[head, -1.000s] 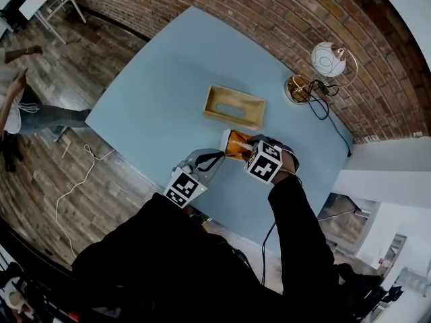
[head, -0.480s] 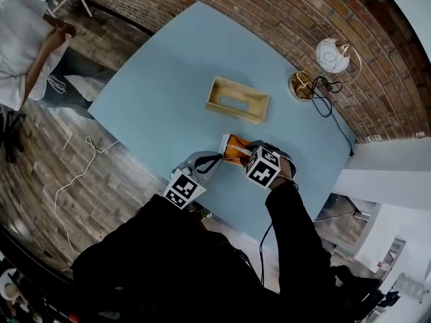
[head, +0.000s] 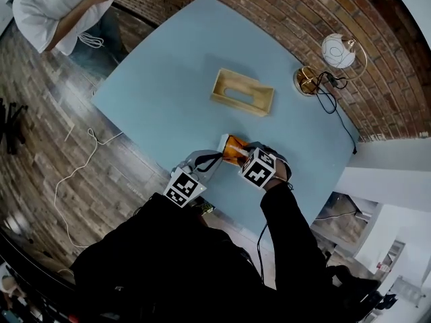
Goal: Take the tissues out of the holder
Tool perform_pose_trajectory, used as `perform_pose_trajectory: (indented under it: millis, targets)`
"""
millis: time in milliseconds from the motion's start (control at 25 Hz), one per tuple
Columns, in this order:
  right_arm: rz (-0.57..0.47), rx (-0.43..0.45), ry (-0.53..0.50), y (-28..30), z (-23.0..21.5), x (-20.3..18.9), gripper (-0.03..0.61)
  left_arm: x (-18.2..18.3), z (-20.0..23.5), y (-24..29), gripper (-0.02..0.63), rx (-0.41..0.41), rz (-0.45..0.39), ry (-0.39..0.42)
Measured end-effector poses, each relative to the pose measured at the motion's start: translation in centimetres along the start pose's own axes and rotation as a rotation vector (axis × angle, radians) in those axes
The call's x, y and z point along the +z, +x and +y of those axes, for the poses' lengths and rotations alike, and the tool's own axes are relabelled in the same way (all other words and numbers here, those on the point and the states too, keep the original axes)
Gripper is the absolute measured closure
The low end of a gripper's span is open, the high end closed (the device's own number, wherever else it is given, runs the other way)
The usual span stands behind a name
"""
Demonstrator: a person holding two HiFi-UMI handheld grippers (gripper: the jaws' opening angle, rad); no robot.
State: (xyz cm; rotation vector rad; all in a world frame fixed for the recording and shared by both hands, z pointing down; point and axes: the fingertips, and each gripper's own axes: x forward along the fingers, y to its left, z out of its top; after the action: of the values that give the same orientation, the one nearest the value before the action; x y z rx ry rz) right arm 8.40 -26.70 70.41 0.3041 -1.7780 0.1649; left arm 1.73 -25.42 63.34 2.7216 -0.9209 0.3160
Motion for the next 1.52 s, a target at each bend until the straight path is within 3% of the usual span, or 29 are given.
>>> perform_pose_trajectory:
  millis: [400, 920, 1200, 1360, 1520]
  targets:
    - [0.013, -0.013, -0.015, 1.5, 2.2, -0.1, 0.433, -0.3, -0.3, -0.8, 0.604, 0.011, 0.004, 0.001]
    - [0.010, 0.044, -0.028, 3.7, 3.9, -0.2, 0.416, -0.1, 0.5, -1.0, 0.604, 0.016, 0.013, 0.010]
    - [-0.014, 0.070, -0.003, 3.9, 4.0, -0.1, 0.383, 0.3, 0.3, -0.8, 0.604, -0.007, 0.023, 0.028]
    - [-0.037, 0.092, 0.022, 4.2, 4.1, 0.0, 0.314, 0.7, 0.3, -0.3, 0.604, -0.021, 0.027, 0.036]
    - [-0.076, 0.106, 0.041, 3.9, 4.1, 0.1, 0.290, 1.2, 0.4, 0.3, 0.604, -0.039, 0.032, 0.047]
